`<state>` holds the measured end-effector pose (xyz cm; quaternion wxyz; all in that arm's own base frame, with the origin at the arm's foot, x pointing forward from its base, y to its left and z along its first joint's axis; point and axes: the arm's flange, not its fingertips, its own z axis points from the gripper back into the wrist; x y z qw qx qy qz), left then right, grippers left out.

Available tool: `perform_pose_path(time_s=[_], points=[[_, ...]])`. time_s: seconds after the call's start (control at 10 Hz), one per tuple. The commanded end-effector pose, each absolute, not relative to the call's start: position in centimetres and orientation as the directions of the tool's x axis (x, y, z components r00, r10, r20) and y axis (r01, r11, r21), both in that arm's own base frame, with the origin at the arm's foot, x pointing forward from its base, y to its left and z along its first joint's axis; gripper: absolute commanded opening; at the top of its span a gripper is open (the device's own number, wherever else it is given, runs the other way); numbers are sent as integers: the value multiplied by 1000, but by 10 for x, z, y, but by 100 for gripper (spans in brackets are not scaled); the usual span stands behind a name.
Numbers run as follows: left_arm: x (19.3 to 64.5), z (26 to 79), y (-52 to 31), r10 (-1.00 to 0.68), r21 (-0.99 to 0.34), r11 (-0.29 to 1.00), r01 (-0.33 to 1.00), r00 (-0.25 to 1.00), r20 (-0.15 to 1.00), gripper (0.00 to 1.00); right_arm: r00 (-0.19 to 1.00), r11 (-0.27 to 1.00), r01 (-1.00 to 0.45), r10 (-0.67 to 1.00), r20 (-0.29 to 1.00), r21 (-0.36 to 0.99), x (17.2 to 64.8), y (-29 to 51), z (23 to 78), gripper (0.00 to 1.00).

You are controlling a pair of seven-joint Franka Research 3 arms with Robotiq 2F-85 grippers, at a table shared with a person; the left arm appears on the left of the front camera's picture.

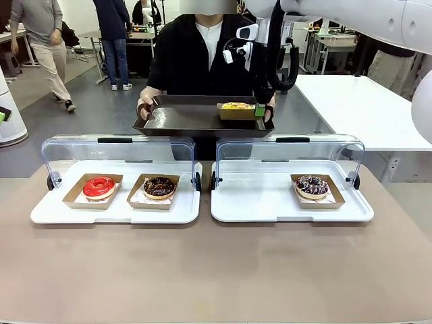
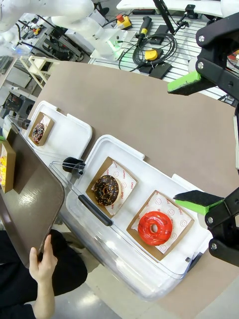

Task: Provide the desired donut to the person.
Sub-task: Place the picked Paper togo box onto the Handle tray extended by the person.

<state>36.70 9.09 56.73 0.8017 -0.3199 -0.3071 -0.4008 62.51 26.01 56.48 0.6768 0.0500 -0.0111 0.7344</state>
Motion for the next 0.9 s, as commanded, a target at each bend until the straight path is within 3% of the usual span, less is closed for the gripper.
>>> perform_pose_path(time_s=[0.0, 0.3, 0.4, 0.5, 0.6, 0.7, 0.8], points=[[367, 568, 91, -442, -266, 469, 842, 485, 754, 100, -92, -97, -993, 993, 72, 68, 638, 261, 572, 7], [367, 568, 91, -442, -266, 469, 842, 485, 754, 100, -86, -92, -993, 993, 76, 79, 638, 260, 573, 39], [367, 568, 91, -442, -266, 469, 842, 485, 754, 100, -84, -91, -993, 993, 78, 79, 638, 260, 573, 26], [367, 568, 91, -442, -266, 469, 842, 485, 754, 100, -84, -90, -993, 993, 80, 80, 638, 260, 573, 59], [367, 568, 91, -442, -266, 469, 842, 485, 754, 100, -84, -90, -993, 993, 81, 81, 637, 259, 574, 46], [367, 568, 91, -442, -266, 469, 842, 485, 754, 100, -82, -89, -993, 993, 82, 83, 637, 259, 574, 79], [367, 568, 91, -442, -266, 469, 842, 485, 754, 100, -81, -88, -992, 993, 84, 85, 637, 259, 574, 66]])
